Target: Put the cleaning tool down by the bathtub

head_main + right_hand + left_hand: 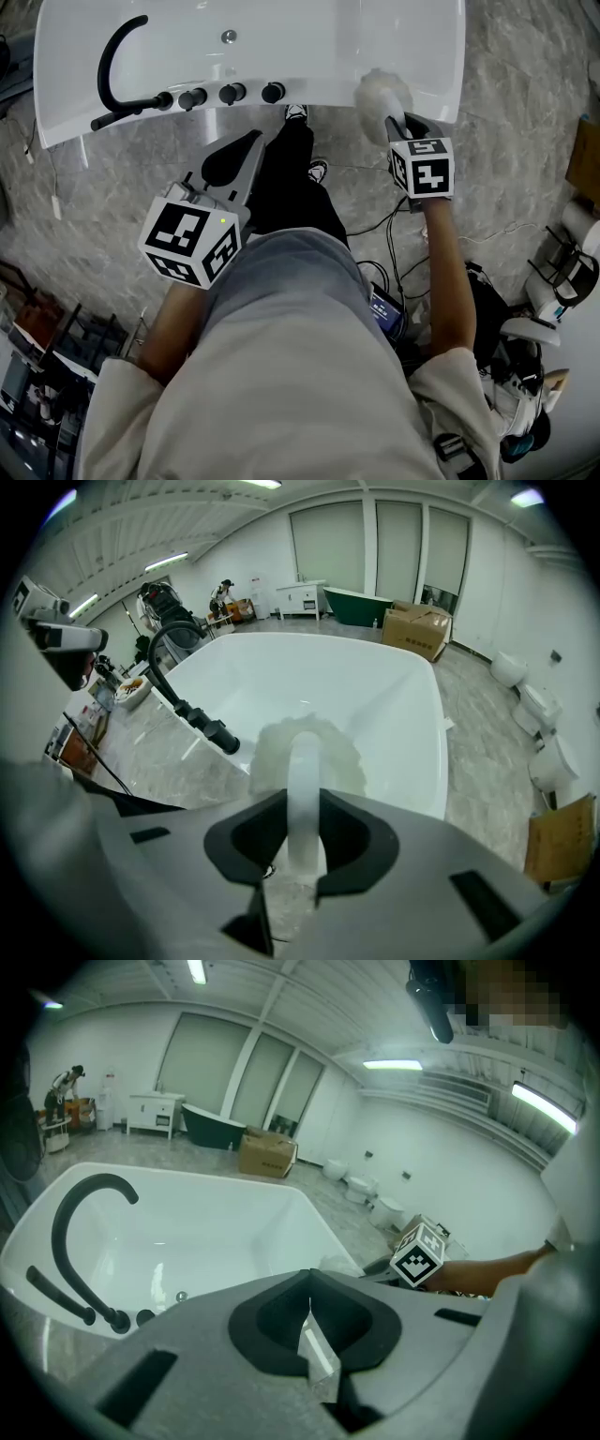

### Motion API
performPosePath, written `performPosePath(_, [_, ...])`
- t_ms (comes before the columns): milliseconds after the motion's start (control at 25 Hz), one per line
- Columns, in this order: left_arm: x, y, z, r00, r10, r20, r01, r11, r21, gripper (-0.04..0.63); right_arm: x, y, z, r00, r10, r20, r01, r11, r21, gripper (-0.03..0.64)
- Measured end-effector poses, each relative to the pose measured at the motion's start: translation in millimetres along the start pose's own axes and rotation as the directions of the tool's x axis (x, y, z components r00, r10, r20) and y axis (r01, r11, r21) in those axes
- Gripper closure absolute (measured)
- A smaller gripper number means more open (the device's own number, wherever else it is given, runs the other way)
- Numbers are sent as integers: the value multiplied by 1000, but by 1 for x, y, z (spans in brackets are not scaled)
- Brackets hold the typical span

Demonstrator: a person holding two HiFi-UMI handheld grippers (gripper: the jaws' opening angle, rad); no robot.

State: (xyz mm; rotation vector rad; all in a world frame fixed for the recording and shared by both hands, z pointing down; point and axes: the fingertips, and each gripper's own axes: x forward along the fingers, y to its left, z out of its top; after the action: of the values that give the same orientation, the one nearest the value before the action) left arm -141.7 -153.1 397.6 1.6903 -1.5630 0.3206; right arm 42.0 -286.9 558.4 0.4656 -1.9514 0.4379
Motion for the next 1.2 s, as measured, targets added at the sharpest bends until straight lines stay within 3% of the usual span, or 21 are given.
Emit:
performPosePath(760, [12, 37, 7, 998, 52, -27, -54, 995, -84, 586, 63, -12, 7, 990, 47, -130, -52, 998, -34, 538])
performPosePath(1200, [16, 46, 13, 998, 63, -23, -64, 993, -95, 586, 83, -9, 12, 983, 60, -173, -69, 997, -46, 538])
